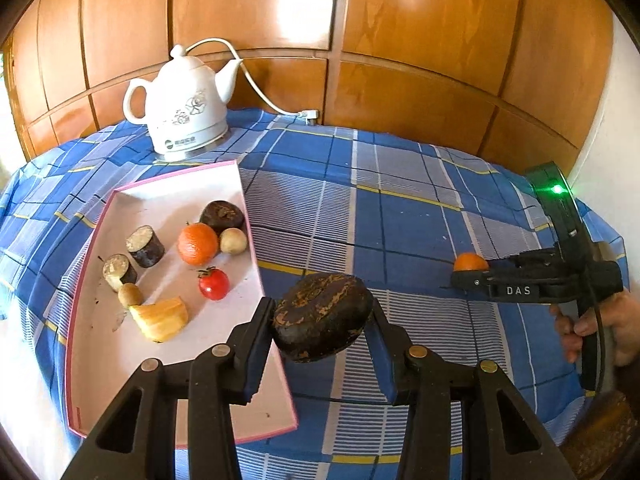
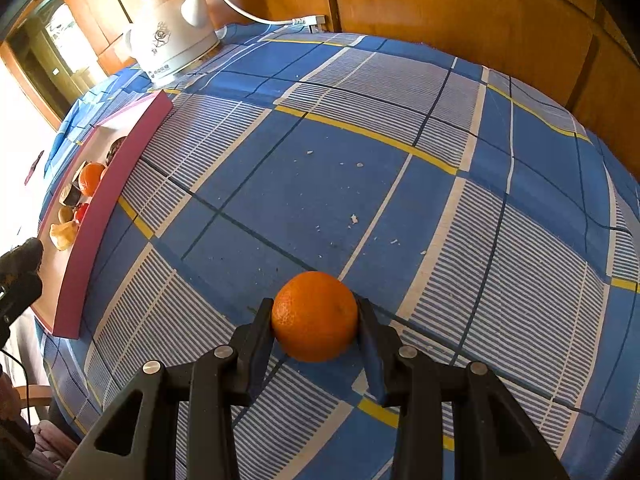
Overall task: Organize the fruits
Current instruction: 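Place the dark tuber in the tray with the left gripper while right holds the orange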
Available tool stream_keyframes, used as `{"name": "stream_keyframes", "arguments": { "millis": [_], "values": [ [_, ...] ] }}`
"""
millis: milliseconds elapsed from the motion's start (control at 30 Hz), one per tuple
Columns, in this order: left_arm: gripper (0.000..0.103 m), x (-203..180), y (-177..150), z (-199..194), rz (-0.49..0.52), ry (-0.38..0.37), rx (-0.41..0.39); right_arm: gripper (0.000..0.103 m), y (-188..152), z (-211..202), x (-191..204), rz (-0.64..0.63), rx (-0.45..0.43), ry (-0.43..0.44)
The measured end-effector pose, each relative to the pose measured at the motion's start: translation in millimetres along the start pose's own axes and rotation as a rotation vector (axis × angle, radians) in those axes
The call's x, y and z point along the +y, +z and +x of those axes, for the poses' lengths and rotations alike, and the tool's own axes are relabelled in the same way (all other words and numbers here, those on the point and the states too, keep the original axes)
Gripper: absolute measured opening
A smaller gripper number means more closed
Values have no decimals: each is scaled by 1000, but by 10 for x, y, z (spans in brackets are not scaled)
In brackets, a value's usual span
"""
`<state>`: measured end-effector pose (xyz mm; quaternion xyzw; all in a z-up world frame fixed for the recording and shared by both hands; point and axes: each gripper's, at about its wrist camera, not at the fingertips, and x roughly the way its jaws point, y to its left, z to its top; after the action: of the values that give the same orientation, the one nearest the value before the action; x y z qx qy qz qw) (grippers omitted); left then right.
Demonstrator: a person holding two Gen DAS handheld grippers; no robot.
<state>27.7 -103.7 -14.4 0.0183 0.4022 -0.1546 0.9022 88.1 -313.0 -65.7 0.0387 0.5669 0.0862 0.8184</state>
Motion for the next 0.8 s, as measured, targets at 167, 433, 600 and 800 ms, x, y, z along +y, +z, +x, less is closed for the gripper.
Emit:
{"name": "stream_keyframes", "arguments": {
  "millis": [167, 433, 600, 800],
  "values": [
    [45, 188, 12, -35, -32, 15, -2, 40, 1, -1, 0, -1, 0, 0],
    [45, 1031, 65, -205, -197, 118, -24, 40, 1, -2, 4, -4, 0, -5],
    [45, 1520, -10, -232, -275, 194, -12, 40, 6, -2, 4, -4, 1, -7],
    [45, 1655, -52, -69, -275, 210, 24, 40, 7, 2, 0, -2, 0, -6]
  ]
}}
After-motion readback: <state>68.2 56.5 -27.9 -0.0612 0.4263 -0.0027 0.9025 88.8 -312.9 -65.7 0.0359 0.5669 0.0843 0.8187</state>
